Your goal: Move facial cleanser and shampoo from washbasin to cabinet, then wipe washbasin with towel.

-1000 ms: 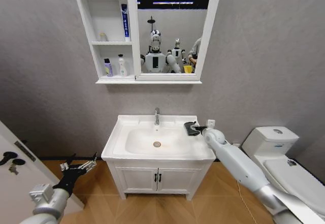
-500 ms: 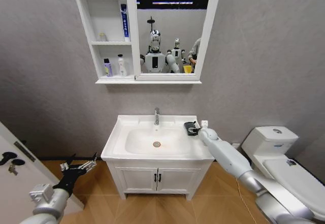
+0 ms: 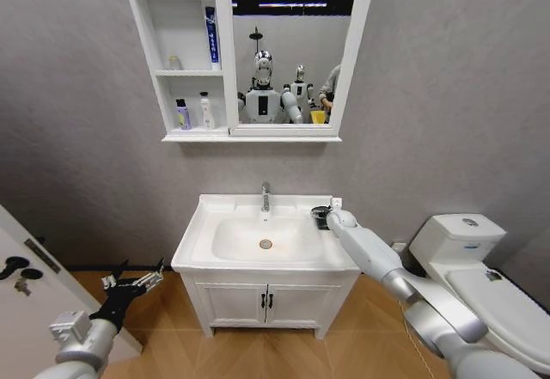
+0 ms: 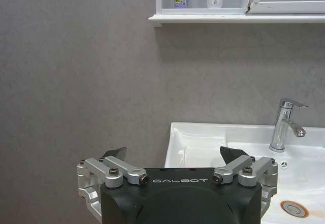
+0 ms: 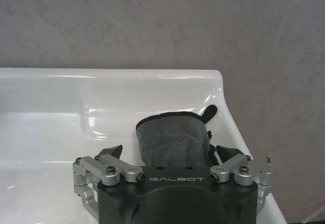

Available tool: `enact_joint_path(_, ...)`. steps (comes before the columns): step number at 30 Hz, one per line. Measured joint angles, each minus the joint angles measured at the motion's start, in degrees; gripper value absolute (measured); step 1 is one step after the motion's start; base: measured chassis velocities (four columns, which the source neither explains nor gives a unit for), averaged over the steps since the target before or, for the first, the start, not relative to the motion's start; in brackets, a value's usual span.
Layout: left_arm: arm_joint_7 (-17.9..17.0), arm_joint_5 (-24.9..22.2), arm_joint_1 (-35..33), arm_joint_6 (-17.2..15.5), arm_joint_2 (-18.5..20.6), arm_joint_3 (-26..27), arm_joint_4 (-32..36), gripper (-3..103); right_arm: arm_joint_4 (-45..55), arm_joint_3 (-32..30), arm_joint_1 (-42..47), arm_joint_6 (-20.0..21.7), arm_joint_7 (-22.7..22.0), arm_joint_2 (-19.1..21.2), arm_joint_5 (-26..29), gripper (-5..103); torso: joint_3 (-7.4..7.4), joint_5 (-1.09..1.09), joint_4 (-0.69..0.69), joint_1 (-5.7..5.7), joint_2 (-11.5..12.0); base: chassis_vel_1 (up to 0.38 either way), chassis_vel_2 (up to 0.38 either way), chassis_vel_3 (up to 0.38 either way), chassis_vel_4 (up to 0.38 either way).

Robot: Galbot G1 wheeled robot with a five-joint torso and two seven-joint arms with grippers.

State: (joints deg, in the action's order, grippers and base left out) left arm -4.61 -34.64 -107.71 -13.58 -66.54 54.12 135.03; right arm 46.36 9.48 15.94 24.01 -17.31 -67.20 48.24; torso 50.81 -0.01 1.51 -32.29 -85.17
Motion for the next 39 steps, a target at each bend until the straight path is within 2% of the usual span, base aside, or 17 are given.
enact_joint_path(17,0.01,0.00,0.00,0.00,0.00,0.00,0.00,100,0.23,-1.36,2.67,-0.89,0.50,1.54,-2.65,100,0.00,0.01,0.01,0.01,0.00,0.000,0.000,0.000,0.000)
enact_joint_path(20,0.00,0.00,0.00,0.00,0.00,0.00,0.00,100,-0.84,-1.33,2.64,-1.24,1.14,1.33,-2.53,100,0.00,0.01,-0.02,0.01,0.00,0.000,0.000,0.000,0.000)
enact_joint_path(33,0.01,0.00,0.00,0.00,0.00,0.00,0.00,100,-5.41,-0.37,-0.06,-2.35,3.28,-1.13,-2.90,100,0.00,0.00,0.02,0.01,0.00,0.000,0.000,0.000,0.000)
enact_joint_path(34,0.00,0.00,0.00,0.00,0.00,0.00,0.00,100,-6.12,-0.26,-0.38,-2.59,3.64,-1.63,-3.28,103,0.00,0.00,0.01,0.01,0.00,0.000,0.000,0.000,0.000)
enact_joint_path(36,0.01,0.00,0.00,0.00,0.00,0.00,0.00,100,-7.04,-0.22,-0.77,-2.88,3.94,-2.43,-3.84,95,0.00,0.00,0.01,0.01,0.00,0.000,0.000,0.000,0.000)
enact_joint_path(38,0.00,0.00,0.00,0.00,0.00,0.00,0.00,100,-7.24,-0.22,-0.87,-2.93,3.96,-2.66,-4.02,95,0.00,0.00,0.01,0.01,0.00,0.000,0.000,0.000,0.000)
enact_joint_path(39,0.00,0.00,0.00,0.00,0.00,0.00,0.00,100,-7.35,-0.25,-0.93,-2.96,3.96,-2.93,-4.24,85,0.00,0.00,0.00,0.01,0.00,0.000,0.000,0.000,0.000)
